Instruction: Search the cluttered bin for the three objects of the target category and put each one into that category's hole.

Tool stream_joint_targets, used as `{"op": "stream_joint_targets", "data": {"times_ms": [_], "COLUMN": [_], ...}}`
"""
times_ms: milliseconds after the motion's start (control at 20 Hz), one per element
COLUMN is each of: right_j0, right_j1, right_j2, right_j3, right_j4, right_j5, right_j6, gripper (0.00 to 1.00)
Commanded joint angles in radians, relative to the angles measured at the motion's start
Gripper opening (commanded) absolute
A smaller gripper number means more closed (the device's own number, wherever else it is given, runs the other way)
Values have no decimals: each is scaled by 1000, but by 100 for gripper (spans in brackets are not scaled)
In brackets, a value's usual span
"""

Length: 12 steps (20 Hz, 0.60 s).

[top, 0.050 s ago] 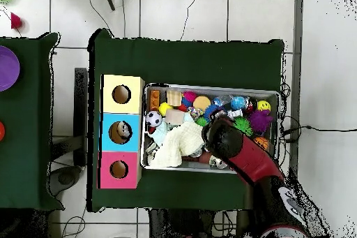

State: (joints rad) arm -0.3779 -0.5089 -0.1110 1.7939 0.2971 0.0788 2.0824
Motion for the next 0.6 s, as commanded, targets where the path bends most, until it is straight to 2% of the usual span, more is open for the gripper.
{"op": "stream_joint_targets", "data": {"times_ms": [50, 600], "right_j0": [-31, -118], "right_j1": [80, 139], "right_j2": [117, 177], "right_j3": [70, -11], "right_j4": [38, -15], "right_j5": [-100, -175], "right_j6": [249, 181], "gripper": [100, 100]}}
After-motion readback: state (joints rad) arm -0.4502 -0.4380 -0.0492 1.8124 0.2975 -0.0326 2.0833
